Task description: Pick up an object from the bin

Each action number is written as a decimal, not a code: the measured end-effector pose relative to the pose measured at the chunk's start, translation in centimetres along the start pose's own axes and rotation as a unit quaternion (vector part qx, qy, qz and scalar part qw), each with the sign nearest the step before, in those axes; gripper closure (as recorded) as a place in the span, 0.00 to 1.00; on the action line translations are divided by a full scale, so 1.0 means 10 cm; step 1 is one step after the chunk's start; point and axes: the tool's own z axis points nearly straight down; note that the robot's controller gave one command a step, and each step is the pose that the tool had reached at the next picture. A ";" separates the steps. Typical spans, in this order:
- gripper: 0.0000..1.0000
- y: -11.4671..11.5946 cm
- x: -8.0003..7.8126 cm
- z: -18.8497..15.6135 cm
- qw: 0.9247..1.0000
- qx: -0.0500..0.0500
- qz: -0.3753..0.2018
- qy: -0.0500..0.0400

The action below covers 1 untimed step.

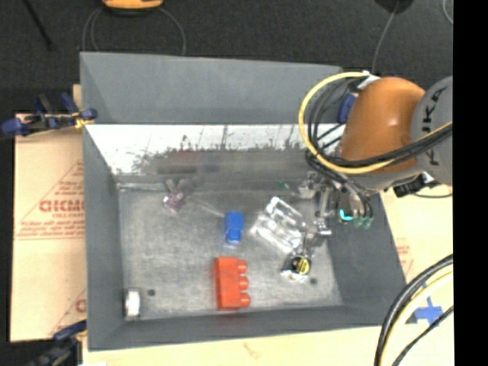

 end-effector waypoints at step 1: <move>0.00 0.05 -0.25 0.50 0.997 0.002 -0.078 -0.017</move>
Offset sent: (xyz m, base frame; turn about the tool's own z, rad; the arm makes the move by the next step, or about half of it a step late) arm 0.0272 0.0092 -0.1009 -0.2205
